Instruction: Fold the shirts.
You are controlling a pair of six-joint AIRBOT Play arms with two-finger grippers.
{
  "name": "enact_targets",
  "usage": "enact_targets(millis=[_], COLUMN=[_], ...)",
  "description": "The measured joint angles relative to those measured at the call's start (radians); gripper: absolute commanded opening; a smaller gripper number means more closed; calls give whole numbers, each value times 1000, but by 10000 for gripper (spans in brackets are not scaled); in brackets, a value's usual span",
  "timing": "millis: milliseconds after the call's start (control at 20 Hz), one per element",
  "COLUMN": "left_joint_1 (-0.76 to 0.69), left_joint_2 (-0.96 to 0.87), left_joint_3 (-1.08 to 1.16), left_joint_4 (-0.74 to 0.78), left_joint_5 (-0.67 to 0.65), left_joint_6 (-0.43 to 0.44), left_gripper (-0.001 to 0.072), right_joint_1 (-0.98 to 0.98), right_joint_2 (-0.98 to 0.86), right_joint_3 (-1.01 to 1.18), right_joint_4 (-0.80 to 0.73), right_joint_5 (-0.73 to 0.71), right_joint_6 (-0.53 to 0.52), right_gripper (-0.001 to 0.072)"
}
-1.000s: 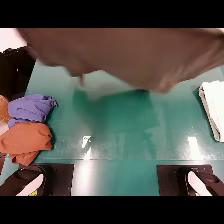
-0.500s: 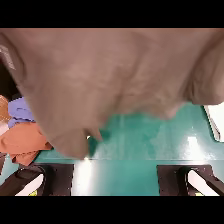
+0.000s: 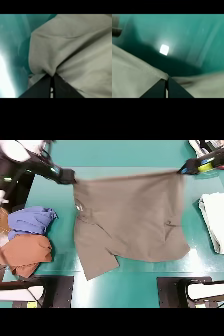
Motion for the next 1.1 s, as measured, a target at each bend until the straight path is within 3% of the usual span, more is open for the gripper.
enact_targets(millis=[150, 200, 250, 300, 350, 500, 600, 650, 850, 950, 1100], left_joint_1=[0, 0, 0, 1, 3, 26, 60, 76, 126, 133, 142], left_joint_2=[-118, -141, -156, -167, -178, -190, -189, -184, -72, 26, 170], left_joint_3=[-23, -28, -30, -29, -27, 9, 37, 37, -114, -261, -504], left_joint_4=[-2, -3, -3, -3, -2, -3, 1, 2, 7, 6, 9], left_joint_5=[132, 169, 212, 245, 256, 206, 89, 16, -115, -117, -101], left_joint_6=[17, 19, 22, 22, 19, 11, 10, 19, 43, 42, 16], left_gripper=[26, 156, 448, 558, 550, 546, 310, 298, 312, 547, 560], right_joint_1=[18, 23, 25, 25, 24, 12, -6, -19, -85, -122, -178], right_joint_2=[-113, -138, -157, -169, -180, -191, -176, -154, -13, 82, 229], right_joint_3=[-17, -21, -23, -23, -21, 14, 29, 26, -113, -237, -431], right_joint_4=[-22, -29, -31, -32, -37, -37, -41, -40, -39, -41, -42], right_joint_5=[-62, -76, -92, -105, -113, -86, -27, 2, 58, 73, 54], right_joint_6=[1, 3, 4, 4, 4, 4, 4, 1, -14, -21, -31], right_gripper=[19, 24, 166, 404, 445, 443, 442, 443, 443, 443, 443])
